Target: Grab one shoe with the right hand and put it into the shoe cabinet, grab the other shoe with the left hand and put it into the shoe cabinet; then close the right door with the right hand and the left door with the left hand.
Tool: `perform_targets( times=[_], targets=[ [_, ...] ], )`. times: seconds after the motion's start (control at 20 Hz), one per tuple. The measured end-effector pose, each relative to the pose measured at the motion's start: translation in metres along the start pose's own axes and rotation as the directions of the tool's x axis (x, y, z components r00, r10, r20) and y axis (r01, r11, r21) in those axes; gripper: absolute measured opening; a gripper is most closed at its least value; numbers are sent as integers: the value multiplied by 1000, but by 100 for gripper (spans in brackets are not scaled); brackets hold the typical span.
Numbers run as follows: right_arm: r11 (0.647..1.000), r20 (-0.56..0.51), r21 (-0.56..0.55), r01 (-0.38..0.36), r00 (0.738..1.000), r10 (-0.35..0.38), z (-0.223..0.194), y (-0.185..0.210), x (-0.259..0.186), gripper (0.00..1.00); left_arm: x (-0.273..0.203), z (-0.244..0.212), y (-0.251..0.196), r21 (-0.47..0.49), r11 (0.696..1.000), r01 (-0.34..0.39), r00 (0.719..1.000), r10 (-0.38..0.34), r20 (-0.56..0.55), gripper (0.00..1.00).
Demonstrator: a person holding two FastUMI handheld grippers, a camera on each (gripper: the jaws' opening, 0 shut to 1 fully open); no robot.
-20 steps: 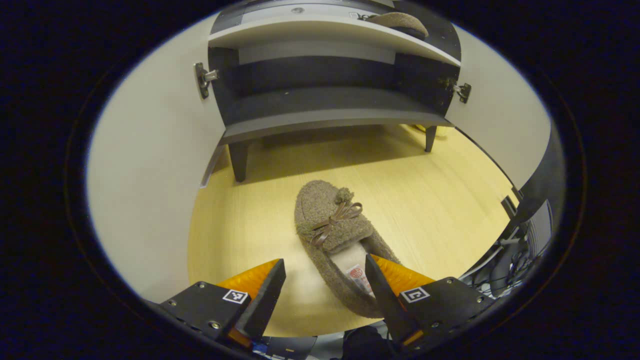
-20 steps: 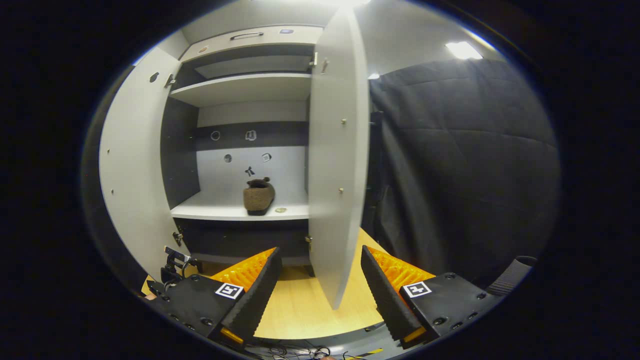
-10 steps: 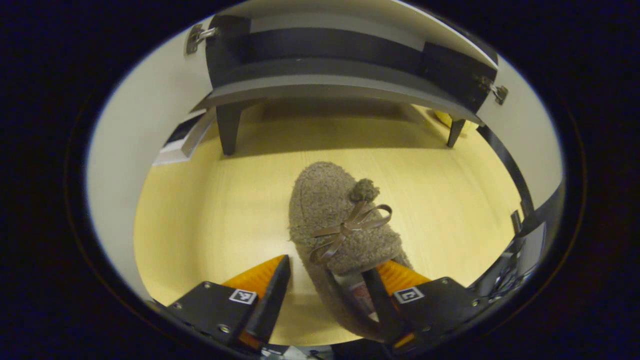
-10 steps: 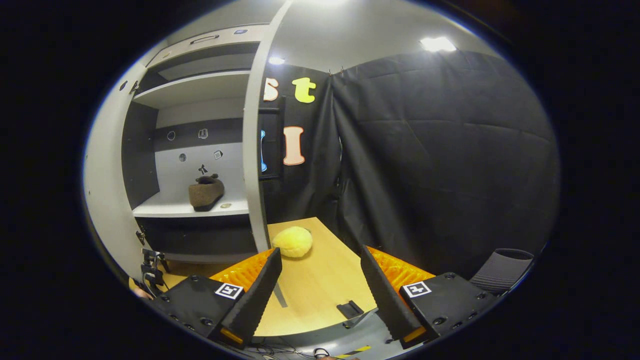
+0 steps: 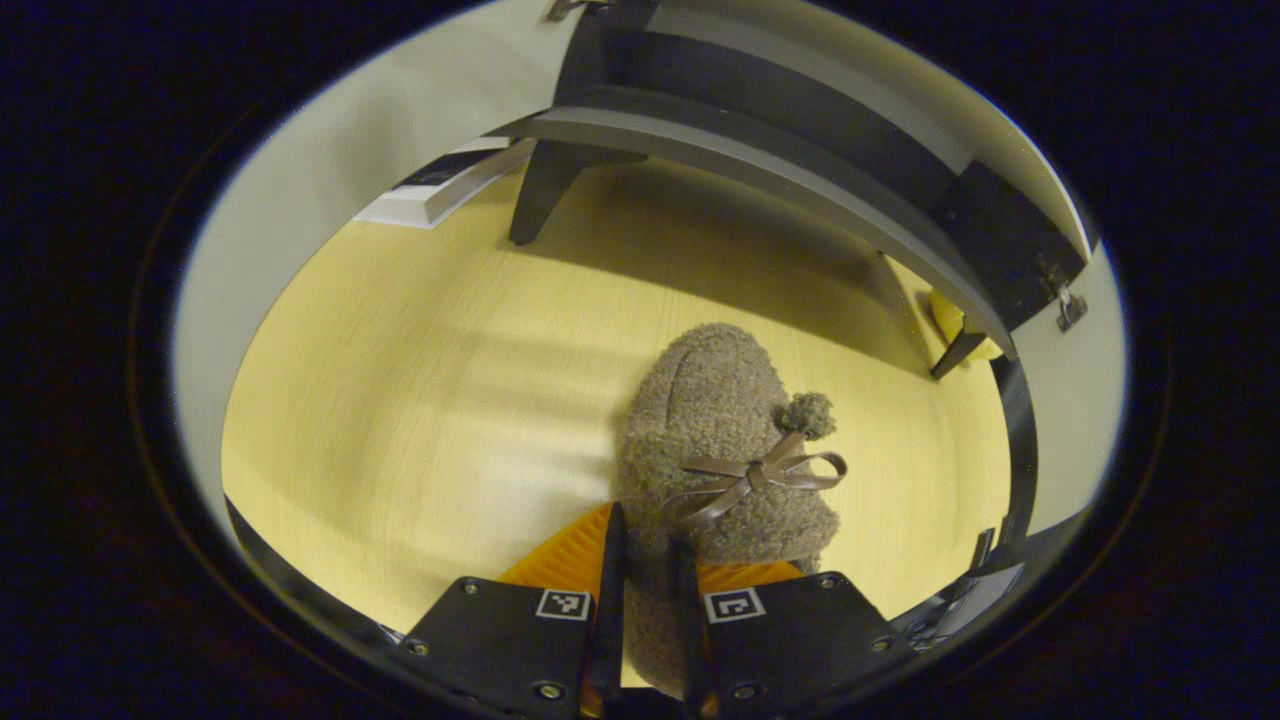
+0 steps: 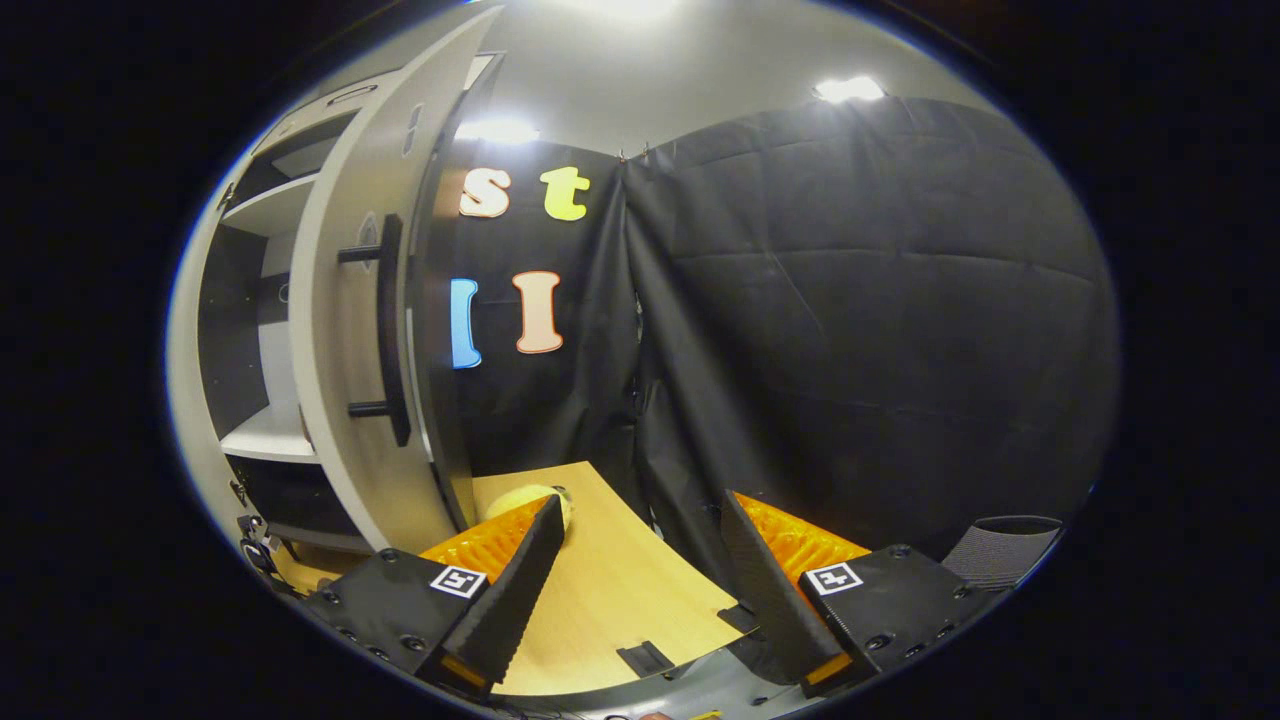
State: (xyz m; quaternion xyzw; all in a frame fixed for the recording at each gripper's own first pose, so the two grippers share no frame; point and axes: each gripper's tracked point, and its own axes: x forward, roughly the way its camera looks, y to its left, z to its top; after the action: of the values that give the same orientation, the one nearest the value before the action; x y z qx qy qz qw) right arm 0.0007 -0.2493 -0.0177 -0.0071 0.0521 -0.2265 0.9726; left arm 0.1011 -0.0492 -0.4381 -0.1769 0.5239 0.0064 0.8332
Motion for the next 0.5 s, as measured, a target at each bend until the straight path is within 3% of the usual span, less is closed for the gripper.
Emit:
perform_targets(
  times=[0.05,0.15,0.2,0.3,0.35,0.5],
  targets=[
    [1000,3,4,3,1000,-3,2,-3,4,96,1,2,3,-4,1000,-19,1000,19,13,27],
    [1000,6,9,6,1000,-6,1,-7,11,96,-4,6,3,-2,999,-34,999,34,11,11],
    [1000,8,12,6,1000,-6,1,-9,15,100,-4,5,3,6,999,-42,999,42,11,11],
    [1000,8,17,-5,1000,5,3,-7,24,96,-6,12,5,27,997,-68,997,67,47,11],
    [1000,9,17,-10,1000,9,4,-7,29,96,-6,12,2,33,996,-80,996,79,31,0],
    [999,20,22,-23,1000,23,9,-4,43,100,-14,17,5,62,993,-100,994,98,37,2]
  ],
)
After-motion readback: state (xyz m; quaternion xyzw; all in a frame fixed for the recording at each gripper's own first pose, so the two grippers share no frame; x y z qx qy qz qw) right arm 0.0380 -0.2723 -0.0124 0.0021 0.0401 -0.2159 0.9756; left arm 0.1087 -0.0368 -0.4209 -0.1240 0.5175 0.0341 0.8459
